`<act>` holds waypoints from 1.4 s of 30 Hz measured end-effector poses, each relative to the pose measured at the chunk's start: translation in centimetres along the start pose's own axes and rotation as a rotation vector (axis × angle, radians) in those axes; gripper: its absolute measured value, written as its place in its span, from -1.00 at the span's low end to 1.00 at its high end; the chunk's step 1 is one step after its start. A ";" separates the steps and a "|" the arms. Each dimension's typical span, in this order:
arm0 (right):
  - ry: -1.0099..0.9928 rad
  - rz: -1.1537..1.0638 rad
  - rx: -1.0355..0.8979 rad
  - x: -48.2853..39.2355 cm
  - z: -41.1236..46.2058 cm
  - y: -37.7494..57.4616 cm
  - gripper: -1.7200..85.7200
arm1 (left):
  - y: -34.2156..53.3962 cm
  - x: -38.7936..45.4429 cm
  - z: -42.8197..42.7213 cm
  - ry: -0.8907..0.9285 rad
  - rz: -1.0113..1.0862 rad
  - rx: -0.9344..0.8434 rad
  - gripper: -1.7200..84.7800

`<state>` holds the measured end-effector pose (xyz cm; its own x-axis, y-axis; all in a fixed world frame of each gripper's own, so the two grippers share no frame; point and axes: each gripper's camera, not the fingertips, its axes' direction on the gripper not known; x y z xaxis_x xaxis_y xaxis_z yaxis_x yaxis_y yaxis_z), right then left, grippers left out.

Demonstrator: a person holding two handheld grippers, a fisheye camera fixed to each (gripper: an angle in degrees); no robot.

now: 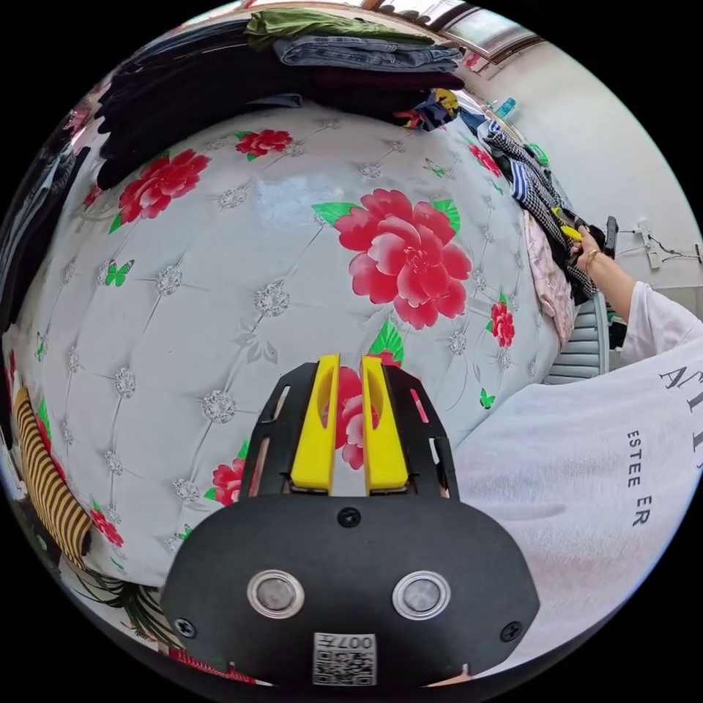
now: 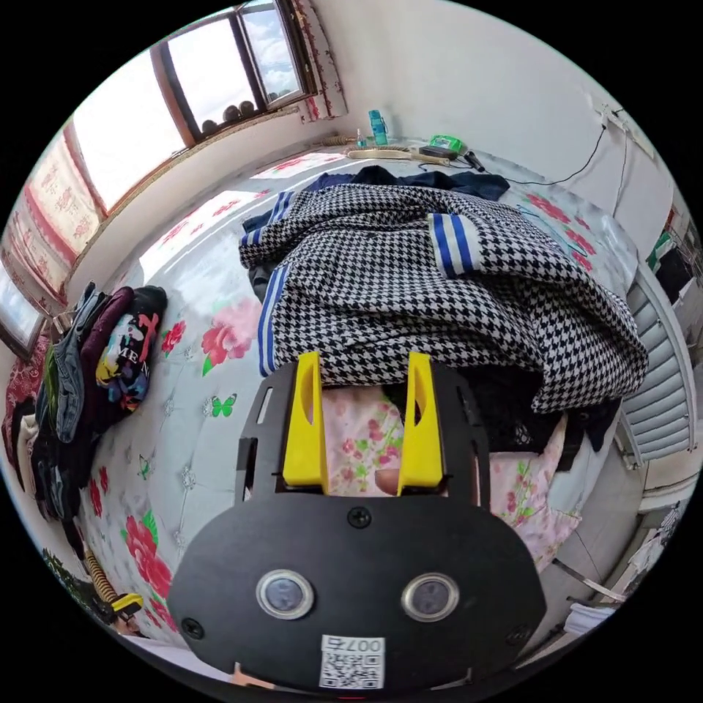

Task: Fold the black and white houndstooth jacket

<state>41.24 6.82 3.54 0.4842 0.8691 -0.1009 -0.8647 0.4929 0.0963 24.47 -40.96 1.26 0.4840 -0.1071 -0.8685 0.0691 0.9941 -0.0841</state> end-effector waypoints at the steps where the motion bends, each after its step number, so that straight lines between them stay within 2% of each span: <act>1: 0.025 -0.043 -0.019 -1.5 1.1 -1.1 -0.68 | -0.2 0.0 0.7 -0.004 -0.028 -0.009 -0.85; 3: 0.033 -0.080 -0.067 -3.3 2.9 -2.5 -0.69 | -0.5 -0.1 1.5 -0.017 -0.070 -0.015 -0.86; 6: 0.105 0.036 -0.178 -4.0 6.9 -3.6 -0.71 | -1.3 0.0 2.8 -0.016 -0.101 -0.033 -0.89; 9: 0.153 0.077 -0.126 -3.7 6.8 -2.7 -0.76 | -2.2 0.2 3.9 -0.023 -0.108 -0.047 -0.95; 11: 0.116 0.095 -0.119 -2.9 5.8 -1.8 -0.80 | -2.4 0.3 4.2 -0.018 -0.104 -0.044 -0.97; 14: -0.100 0.150 0.012 -1.0 0.7 1.0 -0.83 | -2.2 0.1 4.6 0.009 -0.109 -0.020 -0.98; 16: -0.198 0.063 0.132 -1.0 -5.5 4.3 -0.85 | -1.7 -0.1 4.7 0.024 -0.113 -0.004 -0.98; 18: -0.284 -0.001 0.157 -0.6 -9.6 6.9 -0.85 | -1.1 -0.2 4.7 0.048 -0.113 0.017 -0.98; 21: -0.562 -0.016 0.202 0.1 -15.5 12.0 -0.86 | -0.3 0.1 4.3 0.090 -0.084 0.043 -0.98; 24: -0.652 -0.225 0.166 -3.8 -20.6 17.2 -0.86 | 0.7 1.1 2.8 0.107 -0.033 0.105 -0.98; 26: -0.805 -0.331 0.120 -6.4 -22.6 20.6 -0.86 | 1.5 1.7 1.3 0.122 -0.009 0.158 -0.98; 28: -1.058 -0.522 -0.038 -11.4 -24.0 26.1 -0.86 | 2.9 2.6 -0.9 0.137 0.027 0.231 -0.98; 29: -1.095 -0.607 -0.094 -13.3 -24.5 27.9 -0.86 | 3.3 2.9 -1.5 0.137 0.037 0.247 -0.98; 31: -1.203 -0.961 -0.278 -20.2 -26.6 35.7 -0.85 | 5.1 3.6 -3.7 0.118 0.070 0.319 -0.97; 33: -1.256 -1.132 -0.373 -23.7 -27.5 40.7 -0.84 | 6.3 3.8 -5.3 0.098 0.089 0.356 -0.97; 35: -1.219 -1.206 -0.471 -25.9 -27.0 43.9 -0.83 | 7.4 3.9 -6.5 0.047 0.096 0.388 -0.97; 38: -1.075 -1.170 -0.412 -25.3 -26.8 45.4 -0.81 | 8.5 3.7 -7.6 -0.023 0.130 0.399 -0.95; 42: -0.899 -0.784 -0.308 -19.2 -24.3 43.1 -0.76 | 8.2 4.3 -7.0 0.009 0.200 0.361 -0.87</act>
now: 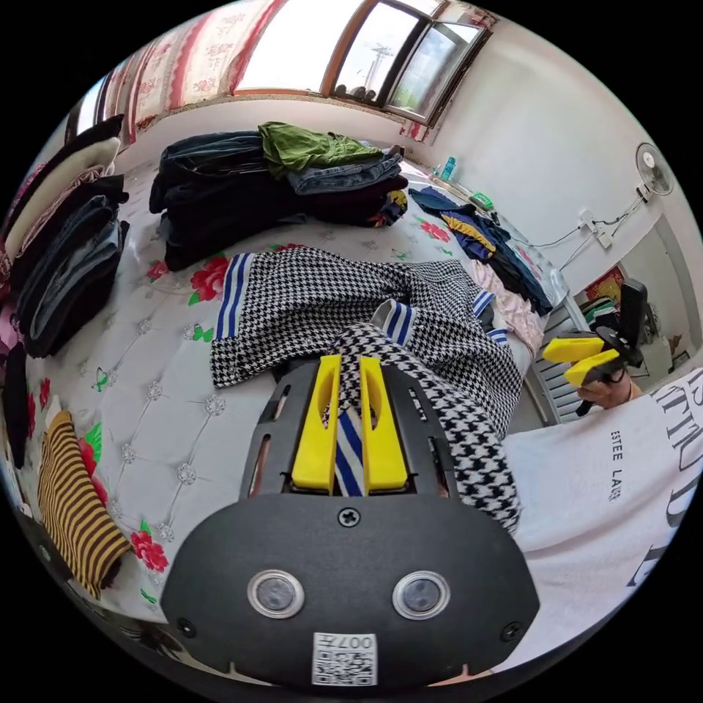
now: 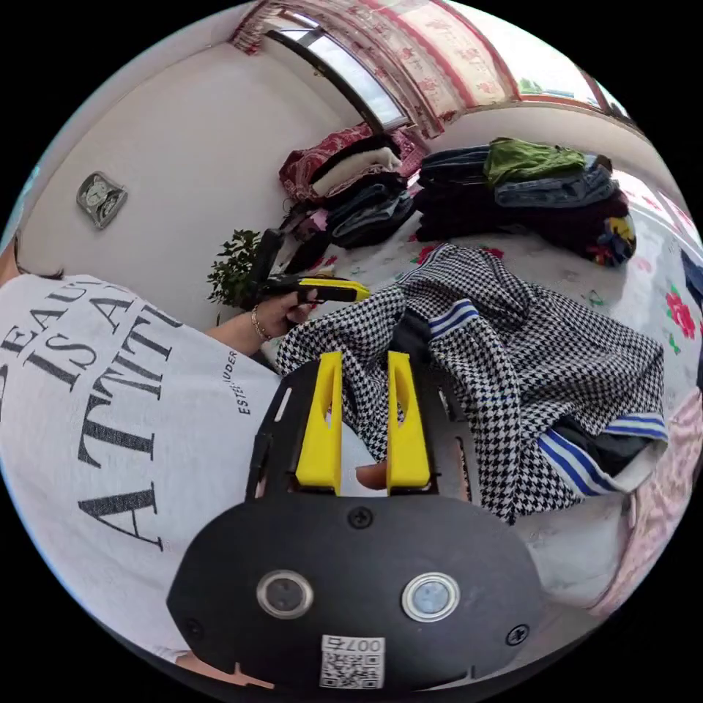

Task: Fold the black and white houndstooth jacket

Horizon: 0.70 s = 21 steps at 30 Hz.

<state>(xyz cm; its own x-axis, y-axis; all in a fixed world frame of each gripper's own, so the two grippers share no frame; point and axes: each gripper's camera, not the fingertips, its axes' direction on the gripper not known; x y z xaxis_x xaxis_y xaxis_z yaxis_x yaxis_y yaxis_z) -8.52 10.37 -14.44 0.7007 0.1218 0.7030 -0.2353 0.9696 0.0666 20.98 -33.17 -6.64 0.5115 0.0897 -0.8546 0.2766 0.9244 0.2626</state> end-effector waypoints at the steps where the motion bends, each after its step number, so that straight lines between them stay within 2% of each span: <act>1: 0.080 0.084 0.022 1.5 -0.5 1.3 -0.74 | -0.4 0.6 0.8 -0.007 0.027 -0.023 -0.87; 4: 0.266 0.194 0.070 3.0 -0.1 3.7 -0.71 | -1.9 2.3 2.5 -0.023 0.125 -0.060 -0.85; 10: 0.570 0.181 0.035 3.0 5.7 2.1 -0.75 | -8.0 7.1 4.3 0.091 0.319 -0.096 -0.81; 13: 0.528 0.219 -0.147 4.7 10.0 2.3 -0.87 | -10.6 10.1 7.3 0.102 0.408 -0.165 -0.78; 14: 0.519 0.215 -0.137 4.5 9.8 2.7 -0.90 | -11.0 10.5 7.8 0.093 0.412 -0.180 -0.78; 17: 0.448 0.219 0.063 2.4 4.0 6.9 -0.94 | -12.7 12.1 8.0 0.102 0.439 -0.161 -0.78; 21: 0.345 0.425 0.299 1.1 -4.9 16.8 -0.96 | -14.4 14.6 8.5 0.140 0.523 -0.155 -0.76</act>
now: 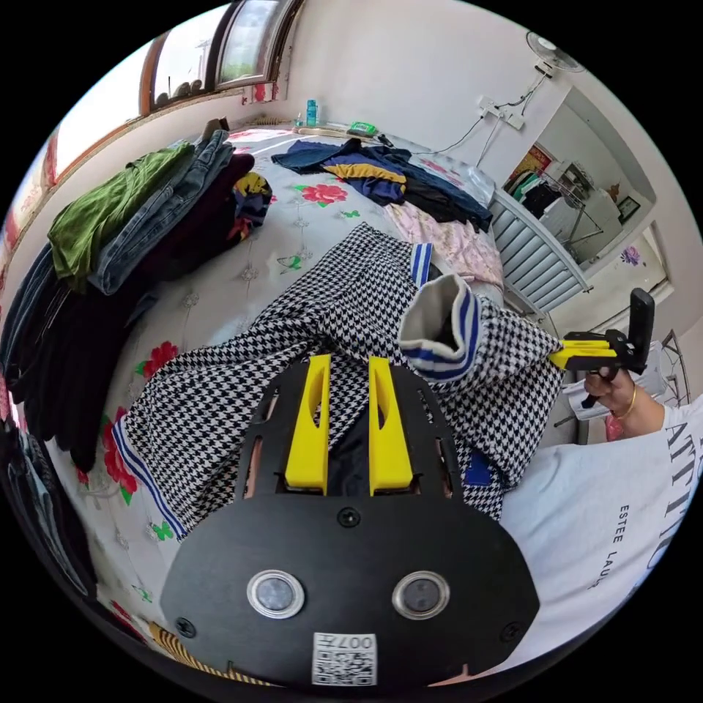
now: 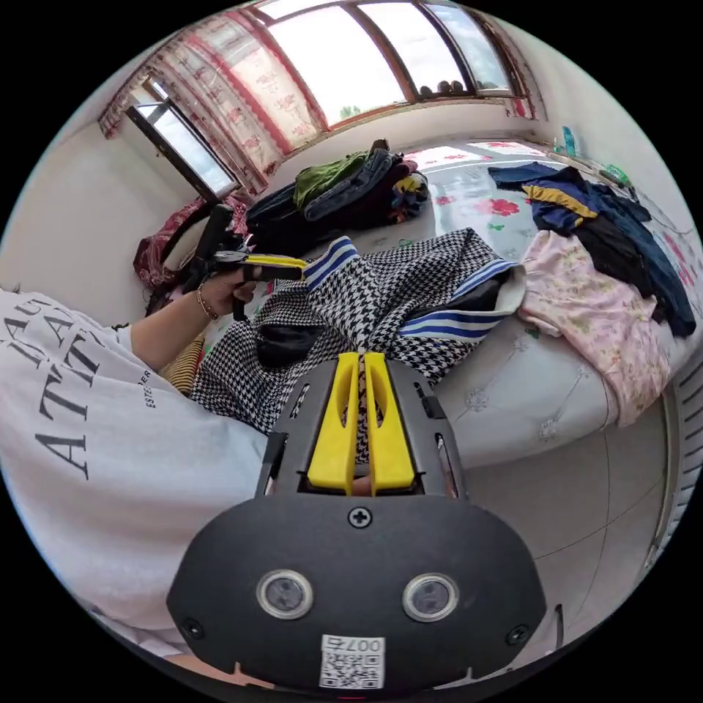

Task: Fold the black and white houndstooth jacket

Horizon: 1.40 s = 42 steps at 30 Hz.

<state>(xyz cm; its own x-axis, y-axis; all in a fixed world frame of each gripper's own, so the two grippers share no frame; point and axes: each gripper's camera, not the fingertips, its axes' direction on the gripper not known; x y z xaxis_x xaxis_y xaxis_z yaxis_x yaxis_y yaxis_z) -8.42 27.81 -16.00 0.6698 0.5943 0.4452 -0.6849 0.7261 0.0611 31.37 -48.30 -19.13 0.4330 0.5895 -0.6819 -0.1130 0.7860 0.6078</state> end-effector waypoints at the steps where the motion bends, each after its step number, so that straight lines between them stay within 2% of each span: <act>1: -0.036 0.107 0.044 1.9 -2.0 2.0 -0.96 | -1.2 1.0 0.7 0.025 0.055 -0.005 -0.73; 3: -0.076 0.233 0.102 3.8 -3.8 4.8 -0.97 | -3.0 3.5 2.8 0.089 0.184 -0.040 -0.66; 5: -0.106 0.320 0.149 4.9 -4.5 6.6 -0.97 | -4.3 6.6 7.1 0.088 0.304 -0.205 -0.62; 6: -0.119 0.357 0.174 5.2 -4.6 7.2 -0.97 | -4.2 8.4 10.6 0.025 0.361 -0.340 -0.62; 7: -0.132 0.382 0.201 5.3 -4.7 7.3 -0.97 | -3.8 9.3 9.8 0.008 0.423 -0.238 -0.63; 8: -0.141 0.391 0.217 5.4 -4.7 7.3 -0.97 | -3.8 9.3 9.4 0.019 0.412 -0.234 -0.69; 9: -0.158 0.397 0.253 5.5 -5.1 7.0 -0.97 | -4.2 8.2 8.6 0.035 0.315 -0.266 -0.80; 11: -0.169 0.388 0.291 5.6 -5.9 6.0 -0.97 | -3.7 5.5 5.5 0.127 0.160 -0.225 -0.89; 14: -0.137 0.303 0.305 5.3 -8.2 3.6 -0.97 | 1.0 0.0 -4.9 0.316 -0.036 0.074 -0.93; 16: -0.099 0.226 0.367 4.8 -10.9 2.1 -0.97 | 7.1 -4.1 -15.4 0.432 -0.175 0.356 -0.94; 20: -0.159 0.184 0.561 5.1 -16.0 0.7 -0.97 | 16.9 -4.8 -30.6 0.305 -0.251 0.626 -0.95; 23: -0.116 0.070 0.656 2.8 -20.7 -0.7 -0.97 | 24.0 -2.2 -41.5 0.329 -0.248 0.871 -0.96; 25: -0.078 -0.035 0.720 0.1 -24.6 -1.4 -0.97 | 28.3 1.7 -48.9 0.250 -0.220 0.995 -0.96; 29: -0.095 -0.169 0.913 -3.0 -30.9 -0.2 -0.97 | 34.2 8.4 -57.7 0.177 -0.138 1.211 -0.96; 31: -0.149 -0.225 1.041 -4.2 -34.8 1.1 -0.97 | 38.5 12.5 -62.3 0.122 -0.124 1.411 -0.96; 34: -0.220 -0.301 1.178 -5.9 -38.3 2.8 -0.97 | 43.0 16.8 -66.6 0.048 -0.077 1.610 -0.96; 37: -0.279 -0.374 1.273 -7.5 -40.4 3.8 -0.97 | 45.2 20.5 -69.5 -0.034 -0.002 1.719 -0.96; 42: -0.330 -0.438 1.326 -8.9 -40.6 2.3 -0.97 | 44.3 22.6 -72.2 -0.132 -0.012 1.708 -0.96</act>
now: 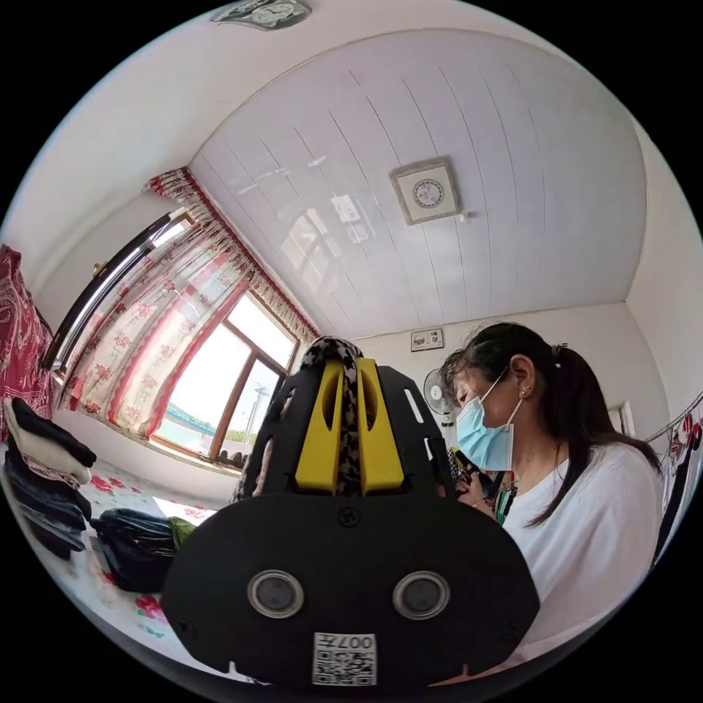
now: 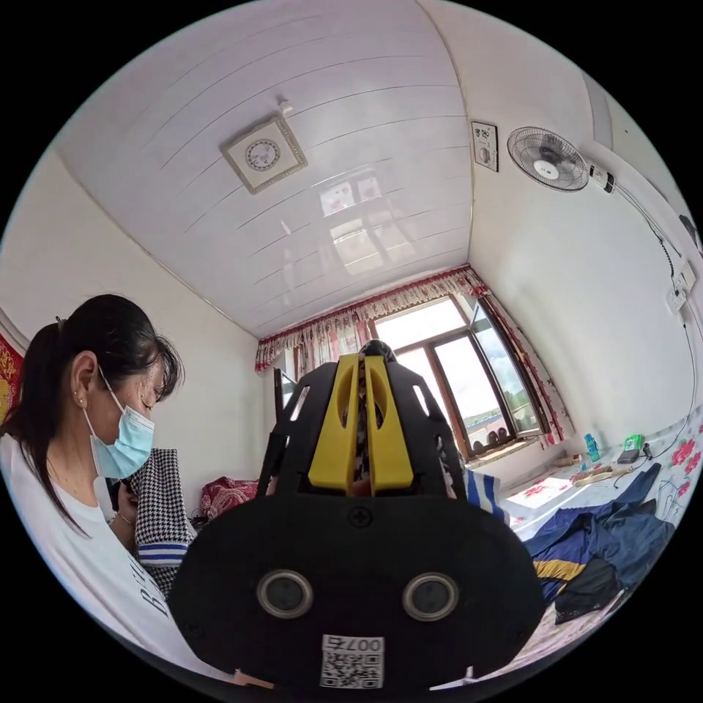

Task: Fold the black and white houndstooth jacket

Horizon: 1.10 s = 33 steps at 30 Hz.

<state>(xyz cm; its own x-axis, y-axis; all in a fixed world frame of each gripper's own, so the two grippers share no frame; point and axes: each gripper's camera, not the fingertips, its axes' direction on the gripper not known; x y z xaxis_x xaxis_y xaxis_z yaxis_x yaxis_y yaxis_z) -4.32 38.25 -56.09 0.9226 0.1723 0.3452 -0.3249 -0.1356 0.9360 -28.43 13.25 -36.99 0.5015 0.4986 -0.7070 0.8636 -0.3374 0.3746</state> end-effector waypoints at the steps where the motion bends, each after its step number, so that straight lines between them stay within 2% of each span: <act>1: 0.005 -0.003 -0.012 0.6 1.2 0.1 -0.97 | -0.1 -0.8 0.6 -0.055 -0.007 -0.012 -0.96; 5: 0.041 0.035 -0.061 4.4 6.5 1.2 -0.97 | 0.1 -7.4 2.2 -0.215 -0.116 -0.023 -0.95; 8: 0.216 0.025 -0.126 8.7 12.0 2.6 -0.96 | 1.1 -14.4 3.3 -0.451 -0.170 -0.022 -0.93; 11: 0.431 0.081 -0.280 15.7 17.6 6.3 -0.96 | 3.4 -22.2 4.8 -0.717 -0.180 -0.194 -0.88; 12: 0.502 0.147 -0.371 19.3 19.3 8.8 -0.95 | 5.1 -25.0 5.4 -0.850 -0.172 -0.328 -0.86; 14: 0.571 0.233 -0.544 24.2 20.4 14.1 -0.93 | 8.6 -28.9 4.6 -0.976 -0.276 -0.494 -0.84; 15: 0.594 0.289 -0.695 26.9 20.4 18.6 -0.91 | 11.4 -30.7 3.2 -1.019 -0.356 -0.580 -0.82; 16: 0.600 0.328 -0.840 28.7 19.7 23.5 -0.90 | 14.5 -31.8 1.4 -1.030 -0.435 -0.648 -0.80; 18: 0.572 0.353 -1.010 29.7 17.1 30.9 -0.87 | 19.7 -32.1 -1.2 -1.046 -0.534 -0.784 -0.78; 22: 0.489 0.418 -1.345 26.9 8.6 45.0 -0.83 | 27.2 -27.5 -7.0 -1.134 -0.580 -0.930 -0.78; 26: 0.416 0.449 -1.492 23.7 5.0 50.7 -0.78 | 29.5 -25.9 -8.9 -1.139 -0.610 -1.050 -0.76; 33: 0.294 0.249 -1.639 23.3 10.3 55.3 -0.74 | 34.4 -31.8 -5.7 -1.066 -0.660 -1.244 -0.71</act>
<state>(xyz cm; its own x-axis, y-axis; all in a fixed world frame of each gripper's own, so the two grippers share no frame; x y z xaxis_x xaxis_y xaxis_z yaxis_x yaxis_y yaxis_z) 1.39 24.71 3.00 0.8130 0.4936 0.3088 -0.4798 0.8684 -0.1251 -14.40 -9.66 1.83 0.2745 -0.5730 -0.7722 0.6684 0.6910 -0.2752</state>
